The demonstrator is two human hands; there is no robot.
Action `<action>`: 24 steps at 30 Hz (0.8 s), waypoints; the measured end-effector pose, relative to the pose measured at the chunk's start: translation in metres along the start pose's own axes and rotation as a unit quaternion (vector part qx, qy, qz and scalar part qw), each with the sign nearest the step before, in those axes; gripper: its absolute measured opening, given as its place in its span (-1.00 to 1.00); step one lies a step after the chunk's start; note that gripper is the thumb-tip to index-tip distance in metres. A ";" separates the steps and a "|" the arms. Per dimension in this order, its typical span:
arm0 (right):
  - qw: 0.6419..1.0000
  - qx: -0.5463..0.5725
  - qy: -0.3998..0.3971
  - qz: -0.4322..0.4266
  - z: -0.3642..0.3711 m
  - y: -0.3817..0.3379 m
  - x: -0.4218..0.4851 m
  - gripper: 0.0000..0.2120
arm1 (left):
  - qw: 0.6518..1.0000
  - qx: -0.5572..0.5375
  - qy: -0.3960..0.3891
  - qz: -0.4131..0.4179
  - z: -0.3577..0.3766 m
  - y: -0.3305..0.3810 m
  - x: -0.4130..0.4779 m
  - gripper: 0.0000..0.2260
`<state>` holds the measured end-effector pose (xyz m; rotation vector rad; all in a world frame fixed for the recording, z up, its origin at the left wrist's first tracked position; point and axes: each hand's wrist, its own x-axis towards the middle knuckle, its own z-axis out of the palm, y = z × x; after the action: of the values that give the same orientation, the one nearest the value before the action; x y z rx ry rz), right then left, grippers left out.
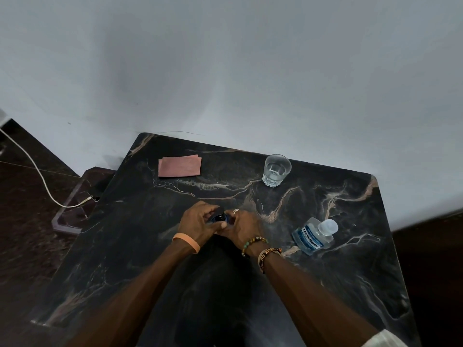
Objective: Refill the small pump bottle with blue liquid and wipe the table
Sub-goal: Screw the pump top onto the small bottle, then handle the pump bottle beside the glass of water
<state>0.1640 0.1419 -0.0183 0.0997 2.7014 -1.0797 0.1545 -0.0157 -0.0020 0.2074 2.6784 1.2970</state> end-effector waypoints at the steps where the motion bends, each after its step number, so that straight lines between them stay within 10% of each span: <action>1: 1.000 0.005 -0.006 -0.002 0.000 -0.001 0.000 -0.59 | 1.000 -0.006 -0.004 0.003 -0.001 0.000 -0.001 -0.64; 7: 0.996 -0.016 -0.083 0.030 -0.020 -0.002 -0.005 0.02 | 0.996 -0.081 -0.035 -0.027 -0.023 -0.007 0.003 -0.42; 17: 0.941 0.173 0.233 0.172 -0.085 0.002 0.036 -0.28 | 0.998 -0.056 -0.025 -0.031 -0.035 0.030 0.101 -0.51; 24: 0.892 0.203 0.293 0.278 -0.111 0.016 0.086 0.07 | 0.986 0.013 -0.159 -0.038 0.031 0.075 0.171 -0.17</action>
<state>0.0623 0.2280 0.0288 1.3776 2.5418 -1.5605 -0.0023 0.0870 0.0242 0.2872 2.4102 1.1021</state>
